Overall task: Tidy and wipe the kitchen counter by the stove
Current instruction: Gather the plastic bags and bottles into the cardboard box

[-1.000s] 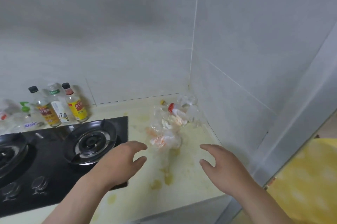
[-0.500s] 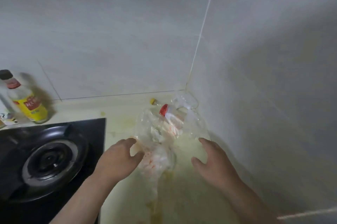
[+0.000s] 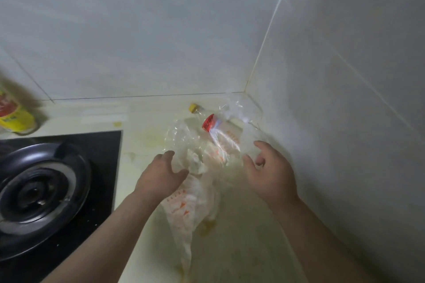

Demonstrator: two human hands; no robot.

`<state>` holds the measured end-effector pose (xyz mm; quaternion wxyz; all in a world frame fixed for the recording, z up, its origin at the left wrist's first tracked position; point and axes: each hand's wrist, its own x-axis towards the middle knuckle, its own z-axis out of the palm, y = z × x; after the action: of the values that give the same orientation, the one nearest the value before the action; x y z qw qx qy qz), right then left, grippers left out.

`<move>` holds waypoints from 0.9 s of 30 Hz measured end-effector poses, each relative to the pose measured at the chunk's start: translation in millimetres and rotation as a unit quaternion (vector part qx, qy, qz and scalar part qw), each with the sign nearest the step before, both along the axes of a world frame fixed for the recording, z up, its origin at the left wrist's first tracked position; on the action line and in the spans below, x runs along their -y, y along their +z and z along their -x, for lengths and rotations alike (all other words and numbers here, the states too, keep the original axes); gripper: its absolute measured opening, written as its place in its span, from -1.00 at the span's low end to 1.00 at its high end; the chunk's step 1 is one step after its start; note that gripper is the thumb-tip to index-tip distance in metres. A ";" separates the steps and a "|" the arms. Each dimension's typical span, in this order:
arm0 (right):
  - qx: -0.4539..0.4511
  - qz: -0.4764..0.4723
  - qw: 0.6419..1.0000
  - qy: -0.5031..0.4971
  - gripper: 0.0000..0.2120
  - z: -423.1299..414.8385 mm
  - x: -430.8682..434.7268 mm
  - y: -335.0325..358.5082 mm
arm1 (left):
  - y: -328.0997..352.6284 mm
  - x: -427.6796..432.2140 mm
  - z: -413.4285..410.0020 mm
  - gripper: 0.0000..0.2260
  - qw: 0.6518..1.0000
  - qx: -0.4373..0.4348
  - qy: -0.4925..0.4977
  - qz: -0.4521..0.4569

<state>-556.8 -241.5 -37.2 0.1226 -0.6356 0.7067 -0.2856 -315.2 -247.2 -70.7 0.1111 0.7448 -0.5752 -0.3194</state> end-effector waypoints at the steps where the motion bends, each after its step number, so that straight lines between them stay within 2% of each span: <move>1: -0.008 0.070 0.997 -0.010 -0.60 -1.3 4.8 0.7 | -2.9 2.5 2.5 -0.36 1.000 0.008 0.012 0.003; 3: -0.042 0.184 0.982 -0.020 -0.65 -1.9 15.1 1.6 | -8.5 7.1 6.4 -0.34 0.999 0.023 0.037 0.013; 5: -0.082 0.209 0.974 -0.015 -0.70 -0.6 28.0 -4.8 | -12.4 11.5 8.4 -0.33 0.997 0.032 0.066 0.017; 6: -0.099 0.177 0.979 -0.016 -0.66 -0.3 35.0 -10.2 | -14.2 13.8 8.5 -0.33 0.996 0.032 0.080 0.016; 8: -0.122 0.034 0.992 -0.013 -0.49 -3.0 48.9 -22.0 | -17.4 18.2 8.3 -0.34 0.994 0.029 0.101 0.008; 10: -0.124 -0.114 0.986 0.008 -0.33 -7.8 60.6 -28.3 | -20.4 22.9 7.3 -0.36 0.994 0.025 0.108 0.001; 12: -0.131 -0.192 0.972 0.028 -0.28 -12.3 72.1 -33.5 | -23.0 27.3 6.1 -0.41 0.994 0.022 0.107 -0.003; 15: -0.159 -0.220 0.962 0.030 -0.35 -16.2 87.5 -42.0 | -27.0 33.4 4.5 -0.46 0.995 0.024 0.097 -0.002; 18: -0.199 -0.225 0.952 0.049 -0.46 -19.2 100.8 -48.4 | -32.5 37.6 2.9 -0.41 0.995 0.018 0.097 0.002; 22: -0.147 -0.271 0.950 0.051 -0.50 -22.4 113.2 -53.8 | -36.5 40.8 2.1 -0.37 0.995 0.006 0.101 0.009; 27: -0.121 -0.261 0.956 0.051 -0.55 -28.1 117.8 -60.8 | -38.8 43.1 0.1 -0.38 0.994 -0.011 0.111 0.016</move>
<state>-528.7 -359.3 -98.0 0.2122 -0.6461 0.7331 -0.0054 -315.2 -290.4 -109.5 0.1643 0.7987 -0.4924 -0.3042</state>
